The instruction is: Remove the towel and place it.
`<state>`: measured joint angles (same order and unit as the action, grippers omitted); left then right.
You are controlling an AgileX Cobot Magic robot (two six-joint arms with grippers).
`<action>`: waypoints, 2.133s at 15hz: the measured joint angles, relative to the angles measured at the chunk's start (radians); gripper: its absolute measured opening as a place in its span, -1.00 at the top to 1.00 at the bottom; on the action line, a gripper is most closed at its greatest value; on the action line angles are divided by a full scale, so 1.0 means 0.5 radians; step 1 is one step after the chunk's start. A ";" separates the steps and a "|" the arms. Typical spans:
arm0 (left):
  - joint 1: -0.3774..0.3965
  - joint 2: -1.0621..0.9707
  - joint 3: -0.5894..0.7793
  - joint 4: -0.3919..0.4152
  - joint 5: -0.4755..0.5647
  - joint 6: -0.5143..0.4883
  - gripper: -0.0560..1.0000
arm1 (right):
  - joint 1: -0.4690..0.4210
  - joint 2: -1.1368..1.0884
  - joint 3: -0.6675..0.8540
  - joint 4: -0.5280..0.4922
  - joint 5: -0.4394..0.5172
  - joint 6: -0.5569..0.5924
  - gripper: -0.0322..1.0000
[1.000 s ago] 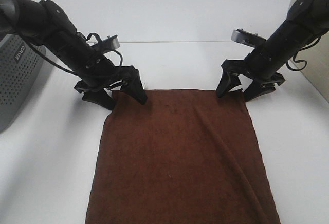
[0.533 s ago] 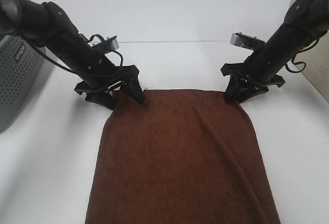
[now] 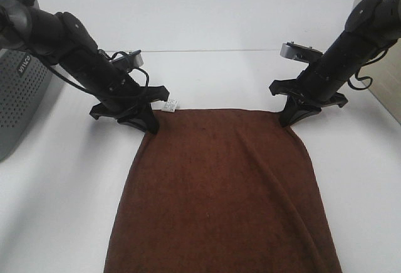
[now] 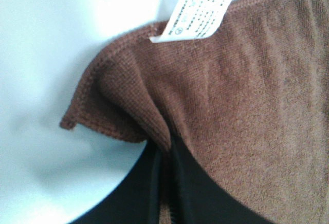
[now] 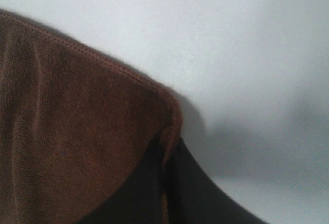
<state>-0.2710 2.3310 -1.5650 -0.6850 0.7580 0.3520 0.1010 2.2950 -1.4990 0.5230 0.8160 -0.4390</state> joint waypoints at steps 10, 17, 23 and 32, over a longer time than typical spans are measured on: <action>0.000 0.016 -0.294 0.120 -0.068 0.246 0.89 | 0.010 0.084 -0.374 -0.354 -0.018 0.000 0.92; 0.000 0.016 -0.588 0.426 -0.242 0.248 0.89 | 0.010 0.100 -0.884 -0.392 -0.134 -0.002 0.92; 0.000 0.016 -0.686 0.518 -0.638 0.248 0.89 | 0.018 0.100 -0.914 -0.300 -0.494 -0.118 0.92; 0.000 0.104 -0.700 0.574 -1.026 0.252 0.89 | 0.060 0.194 -0.918 -0.130 -0.906 -0.264 0.92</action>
<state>-0.2710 2.3830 -1.9150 -0.3980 0.2450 0.4780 0.1310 2.3920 -1.9580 0.4580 0.3630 -0.5710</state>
